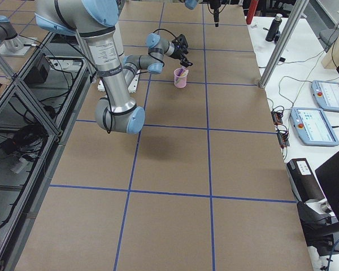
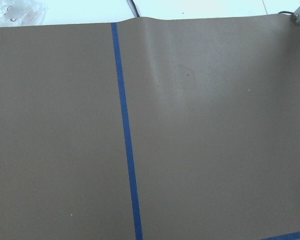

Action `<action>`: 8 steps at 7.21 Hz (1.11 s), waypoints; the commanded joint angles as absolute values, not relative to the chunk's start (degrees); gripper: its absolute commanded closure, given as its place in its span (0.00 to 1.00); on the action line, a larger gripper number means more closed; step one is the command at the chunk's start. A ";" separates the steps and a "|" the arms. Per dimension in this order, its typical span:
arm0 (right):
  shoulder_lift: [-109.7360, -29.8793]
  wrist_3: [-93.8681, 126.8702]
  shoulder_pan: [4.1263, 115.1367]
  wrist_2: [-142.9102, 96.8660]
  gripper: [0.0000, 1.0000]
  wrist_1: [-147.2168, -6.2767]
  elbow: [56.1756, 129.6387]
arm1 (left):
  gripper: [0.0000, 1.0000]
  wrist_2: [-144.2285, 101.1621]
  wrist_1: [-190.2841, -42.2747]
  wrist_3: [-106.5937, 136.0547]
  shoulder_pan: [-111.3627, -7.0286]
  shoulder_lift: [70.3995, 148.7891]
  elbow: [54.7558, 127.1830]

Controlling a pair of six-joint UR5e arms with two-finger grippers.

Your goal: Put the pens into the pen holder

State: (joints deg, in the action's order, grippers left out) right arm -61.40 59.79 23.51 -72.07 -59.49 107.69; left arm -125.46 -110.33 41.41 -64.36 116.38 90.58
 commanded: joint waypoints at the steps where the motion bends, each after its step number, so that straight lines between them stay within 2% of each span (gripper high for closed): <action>1: -62.14 59.42 37.88 -94.53 0.00 -78.21 115.11 | 0.01 -129.18 -101.85 31.09 -67.57 116.63 91.48; 3: -63.88 44.74 56.26 -119.16 0.00 -97.90 115.66 | 0.01 -129.11 -86.05 15.73 -72.56 116.46 94.03; 5: -68.96 24.00 64.92 -126.55 0.00 -114.27 115.49 | 0.01 -129.02 -75.01 0.23 -78.28 116.28 94.13; 7: -77.91 11.57 75.79 -130.22 0.00 -114.97 112.96 | 0.00 -129.11 -76.61 -17.32 -85.14 107.46 92.82; 8: -79.96 4.73 78.37 -130.51 0.00 -115.14 110.59 | 0.00 -129.29 -78.21 -18.10 -87.86 106.53 90.90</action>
